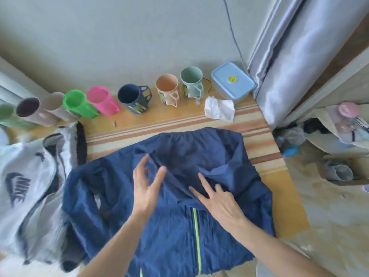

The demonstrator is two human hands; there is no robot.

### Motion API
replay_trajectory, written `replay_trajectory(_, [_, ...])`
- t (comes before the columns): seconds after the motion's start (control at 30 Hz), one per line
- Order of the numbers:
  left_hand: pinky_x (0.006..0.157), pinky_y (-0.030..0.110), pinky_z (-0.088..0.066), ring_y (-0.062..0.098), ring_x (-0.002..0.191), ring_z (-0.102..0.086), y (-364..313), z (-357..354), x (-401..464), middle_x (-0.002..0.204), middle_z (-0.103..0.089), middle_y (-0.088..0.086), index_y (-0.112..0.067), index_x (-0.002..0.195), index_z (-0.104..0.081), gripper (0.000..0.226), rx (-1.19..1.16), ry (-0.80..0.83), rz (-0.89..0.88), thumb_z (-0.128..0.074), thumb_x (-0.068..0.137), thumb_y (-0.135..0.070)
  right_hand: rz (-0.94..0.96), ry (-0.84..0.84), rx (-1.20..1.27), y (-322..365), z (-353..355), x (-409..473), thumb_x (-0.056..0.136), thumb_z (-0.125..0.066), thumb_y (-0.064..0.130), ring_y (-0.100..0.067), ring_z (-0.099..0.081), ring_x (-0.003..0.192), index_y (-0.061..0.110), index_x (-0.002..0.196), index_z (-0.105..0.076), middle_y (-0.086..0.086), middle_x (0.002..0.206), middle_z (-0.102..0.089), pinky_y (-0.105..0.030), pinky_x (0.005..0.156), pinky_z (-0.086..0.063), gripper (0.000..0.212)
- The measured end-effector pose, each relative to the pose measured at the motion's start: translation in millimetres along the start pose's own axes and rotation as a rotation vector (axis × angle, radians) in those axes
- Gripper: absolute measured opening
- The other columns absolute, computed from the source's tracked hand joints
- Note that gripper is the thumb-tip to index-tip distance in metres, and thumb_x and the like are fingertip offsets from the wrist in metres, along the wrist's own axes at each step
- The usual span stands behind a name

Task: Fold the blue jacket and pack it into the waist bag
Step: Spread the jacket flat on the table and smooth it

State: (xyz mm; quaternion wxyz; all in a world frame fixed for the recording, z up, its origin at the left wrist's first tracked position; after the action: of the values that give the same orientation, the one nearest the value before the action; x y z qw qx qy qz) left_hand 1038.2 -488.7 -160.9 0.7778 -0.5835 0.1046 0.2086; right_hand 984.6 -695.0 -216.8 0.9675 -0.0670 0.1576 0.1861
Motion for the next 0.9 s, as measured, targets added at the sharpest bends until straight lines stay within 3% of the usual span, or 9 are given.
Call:
replay_trajectory(0.13, [0.109, 0.039, -0.039, 0.007, 0.133, -0.041, 4.4, -14.5, -5.0, 0.158, -0.025, -0.012, -0.053, 0.154, -0.013, 0.114, 0.166, -0.02, 0.058, -0.082, 0.064, -0.071, -0.022, 0.078, -0.07, 4.6, -0.2, -3.4, 0.066, -0.046, -0.005, -0.029, -0.056, 0.072, 0.033, 0.156, -0.033, -0.021, 0.165, -0.027, -0.03, 0.04, -0.026, 0.099])
replay_trajectory(0.23, [0.098, 0.04, -0.048, 0.023, 0.106, -0.053, 25.6, 1.9, 18.0, 0.15, -0.038, 0.006, -0.044, 0.148, -0.033, 0.088, -0.146, -0.276, 0.312, -0.084, 0.077, -0.042, -0.057, 0.053, -0.113, -7.5, 4.6, -2.4, 0.062, -0.049, -0.01, -0.03, -0.055, 0.069, 0.027, 0.155, -0.04, -0.024, 0.161, -0.035, -0.03, 0.04, -0.034, 0.101])
replay_trajectory(0.33, [0.089, 0.032, -0.054, 0.022, 0.101, -0.065, 43.7, 32.8, 39.6, 0.129, -0.064, 0.005, -0.031, 0.12, -0.067, 0.043, -0.29, -0.428, 0.359, -0.068, 0.086, -0.006, -0.168, 0.027, -0.083, -42.3, 13.3, -5.1, 0.049, -0.07, -0.02, -0.033, -0.058, 0.074, 0.019, 0.152, -0.045, -0.025, 0.155, -0.042, -0.031, 0.037, -0.038, 0.114])
replay_trajectory(0.5, [0.082, 0.018, -0.049, 0.008, 0.077, -0.06, 48.6, 71.5, 28.9, 0.086, -0.056, -0.007, -0.032, 0.107, -0.077, 0.039, -0.426, -0.356, 0.223, -0.077, 0.083, -0.001, -0.4, -0.046, 0.036, -105.6, 38.7, -6.3, 0.058, -0.074, -0.02, -0.043, -0.055, 0.097, 0.011, 0.149, -0.046, -0.027, 0.154, -0.033, -0.04, 0.042, -0.051, 0.1])
replay_trajectory(0.57, [0.077, 0.02, -0.051, 0.011, 0.073, -0.057, 70.1, 75.6, 23.1, 0.081, -0.049, -0.005, -0.028, 0.111, -0.076, 0.043, -0.403, -0.34, 0.286, -0.073, 0.083, 0.003, -0.397, 0.03, 0.103, -114.1, 31.3, 0.1, 0.069, -0.073, -0.008, -0.041, -0.052, 0.113, 0.02, 0.154, -0.038, -0.02, 0.163, -0.018, -0.046, 0.062, -0.058, 0.096])
replay_trajectory(0.67, [0.078, 0.028, -0.054, 0.016, 0.074, -0.056, 95.9, 77.4, 13.1, 0.079, -0.052, -0.003, -0.019, 0.114, -0.07, 0.038, -0.359, -0.365, 0.419, -0.064, 0.082, 0.0, -0.347, 0.15, 0.171, -116.7, 16.7, 1.2, 0.08, -0.067, 0.048, -0.035, -0.039, 0.138, 0.032, 0.154, -0.036, -0.011, 0.17, -0.009, -0.045, 0.104, -0.047, 0.082])
replay_trajectory(0.73, [0.086, 0.033, -0.051, 0.006, 0.082, -0.06, 92.0, 83.8, 5.8, 0.098, -0.056, -0.002, -0.018, 0.111, -0.065, 0.03, -0.338, -0.459, 0.412, -0.066, 0.081, -0.015, -0.377, -0.033, 0.278, -121.8, 33.7, 0.9, 0.083, -0.051, 0.07, -0.034, -0.043, 0.139, 0.029, 0.143, -0.053, -0.01, 0.164, -0.031, -0.047, 0.107, -0.042, 0.073])
replay_trajectory(0.8, [0.089, 0.034, -0.045, -0.002, 0.087, -0.057, 79.6, 84.9, 7.2, 0.115, -0.049, -0.002, -0.024, 0.118, -0.057, 0.04, -0.264, -0.488, 0.361, -0.074, 0.083, -0.035, -0.363, -0.249, 0.296, -120.6, 48.5, 2.6, 0.091, -0.042, 0.067, -0.034, -0.046, 0.137, 0.024, 0.139, -0.059, -0.01, 0.158, -0.043, -0.048, 0.105, -0.043, 0.067])
replay_trajectory(0.9, [0.094, 0.041, -0.054, 0.017, 0.094, -0.068, 81.0, 73.2, 23.2, 0.109, -0.066, 0.002, -0.029, 0.13, -0.054, 0.062, -0.257, -0.422, 0.415, -0.083, 0.077, -0.043, -0.34, -0.098, 0.31, -113.7, 20.2, 19.8, 0.095, -0.028, 0.07, -0.032, -0.023, 0.154, 0.03, 0.158, -0.03, -0.009, 0.169, -0.02, -0.048, 0.117, -0.033, 0.075])
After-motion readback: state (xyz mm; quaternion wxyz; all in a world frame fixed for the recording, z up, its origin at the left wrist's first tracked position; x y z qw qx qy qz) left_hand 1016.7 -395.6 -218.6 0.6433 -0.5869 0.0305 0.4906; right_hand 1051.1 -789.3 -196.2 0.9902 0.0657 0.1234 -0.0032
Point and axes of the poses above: each hand's wrist, its own x-axis towards the middle knuckle, its own z-axis out of the back of the hand, y = z × x, the point moved 10 cm from there along x, towards the middle knuckle
